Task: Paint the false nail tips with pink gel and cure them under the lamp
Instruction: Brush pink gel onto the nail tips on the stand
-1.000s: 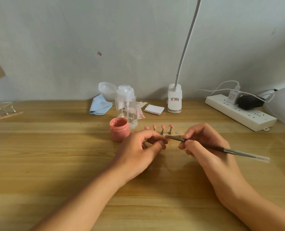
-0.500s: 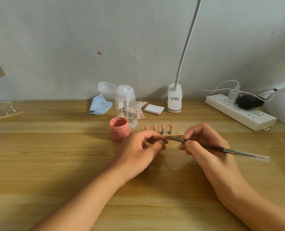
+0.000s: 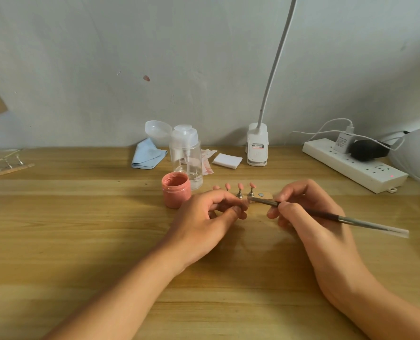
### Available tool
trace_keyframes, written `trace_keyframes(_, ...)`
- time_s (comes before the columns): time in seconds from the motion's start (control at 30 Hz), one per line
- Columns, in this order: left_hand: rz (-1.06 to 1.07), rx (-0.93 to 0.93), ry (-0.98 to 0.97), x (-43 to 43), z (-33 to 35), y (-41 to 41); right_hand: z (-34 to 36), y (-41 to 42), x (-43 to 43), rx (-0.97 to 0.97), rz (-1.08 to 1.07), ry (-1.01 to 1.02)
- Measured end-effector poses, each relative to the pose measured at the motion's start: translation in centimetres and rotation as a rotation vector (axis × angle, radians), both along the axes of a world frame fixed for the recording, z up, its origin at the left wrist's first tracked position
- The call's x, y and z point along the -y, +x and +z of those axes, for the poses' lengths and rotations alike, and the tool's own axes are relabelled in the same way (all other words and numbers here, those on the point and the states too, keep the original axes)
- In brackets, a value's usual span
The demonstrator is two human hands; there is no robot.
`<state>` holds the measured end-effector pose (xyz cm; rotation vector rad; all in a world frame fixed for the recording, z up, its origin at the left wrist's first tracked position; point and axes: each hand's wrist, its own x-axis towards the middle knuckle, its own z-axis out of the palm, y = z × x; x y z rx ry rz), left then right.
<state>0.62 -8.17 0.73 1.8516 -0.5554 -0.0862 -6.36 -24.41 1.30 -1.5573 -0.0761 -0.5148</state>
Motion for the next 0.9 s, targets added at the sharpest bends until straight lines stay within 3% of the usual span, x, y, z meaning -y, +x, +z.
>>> trace_keyframes(0.9,-0.056,-0.083,-0.121,-0.21,0.22,-0.19,0.27,-0.13,-0.41,0.050,0.025,0.011)
